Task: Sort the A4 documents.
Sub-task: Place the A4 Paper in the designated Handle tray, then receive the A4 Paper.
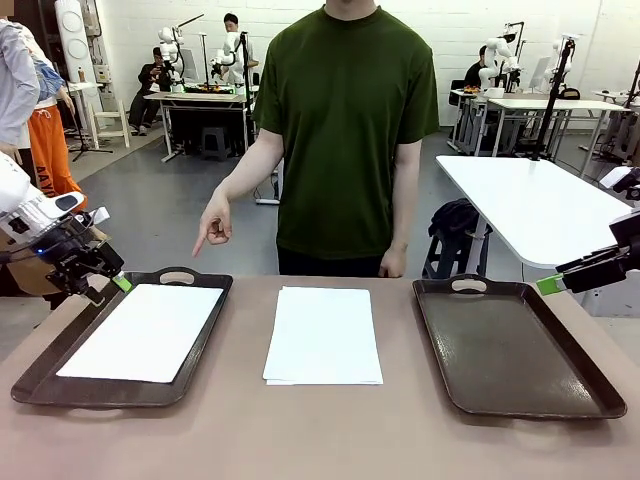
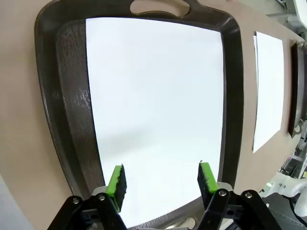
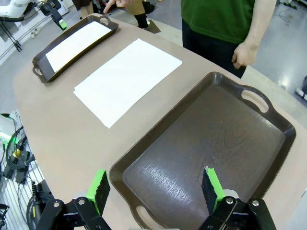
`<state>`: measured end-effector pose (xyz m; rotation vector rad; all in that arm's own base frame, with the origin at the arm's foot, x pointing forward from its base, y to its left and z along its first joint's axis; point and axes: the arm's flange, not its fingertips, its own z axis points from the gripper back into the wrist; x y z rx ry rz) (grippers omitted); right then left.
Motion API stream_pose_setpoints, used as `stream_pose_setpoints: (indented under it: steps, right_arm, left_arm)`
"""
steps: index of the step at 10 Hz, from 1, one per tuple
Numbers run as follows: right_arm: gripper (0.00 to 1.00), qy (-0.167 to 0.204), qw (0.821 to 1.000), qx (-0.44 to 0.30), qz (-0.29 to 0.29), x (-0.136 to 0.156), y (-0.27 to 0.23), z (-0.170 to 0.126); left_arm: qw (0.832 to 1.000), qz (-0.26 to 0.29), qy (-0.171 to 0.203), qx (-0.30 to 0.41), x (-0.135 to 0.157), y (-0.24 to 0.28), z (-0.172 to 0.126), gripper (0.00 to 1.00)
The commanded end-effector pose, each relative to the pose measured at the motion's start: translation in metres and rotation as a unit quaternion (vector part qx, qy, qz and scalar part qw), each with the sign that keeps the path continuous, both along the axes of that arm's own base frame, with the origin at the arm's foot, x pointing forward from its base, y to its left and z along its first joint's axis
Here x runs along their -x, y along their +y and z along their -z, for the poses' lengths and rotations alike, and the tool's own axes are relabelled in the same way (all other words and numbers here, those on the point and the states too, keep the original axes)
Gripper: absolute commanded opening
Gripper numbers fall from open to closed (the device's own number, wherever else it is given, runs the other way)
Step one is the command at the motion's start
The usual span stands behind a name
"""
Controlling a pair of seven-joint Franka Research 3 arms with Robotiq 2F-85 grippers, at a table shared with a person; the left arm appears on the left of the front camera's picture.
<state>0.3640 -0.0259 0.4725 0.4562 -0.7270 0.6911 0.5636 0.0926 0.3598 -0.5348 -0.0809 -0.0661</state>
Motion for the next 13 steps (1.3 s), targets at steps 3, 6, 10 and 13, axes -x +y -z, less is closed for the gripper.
stream_pose_setpoints:
  steps: [3,6,10,13]
  right_arm:
    - [1.0,-0.006,1.0,-0.011,-0.007,-0.0045,-0.0003,0.0023]
    - [1.0,-0.006,1.0,-0.011,-0.007,-0.0045,-0.0003,0.0023]
    - [1.0,-0.006,1.0,-0.011,-0.007,-0.0045,-0.0003,0.0023]
    - [1.0,-0.006,1.0,-0.011,-0.007,-0.0045,-0.0003,0.0023]
  left_arm:
    - [0.998,-0.066,-0.002,-0.022,0.0137,-0.0008,-0.0065,1.0]
    - [1.0,-0.013,-0.003,-0.005,0.0043,0.0014,-0.0053,1.0]
    - [1.0,-0.013,-0.003,-0.005,0.0043,0.0014,-0.0053,1.0]
    - [1.0,-0.013,-0.003,-0.005,0.0043,0.0014,-0.0053,1.0]
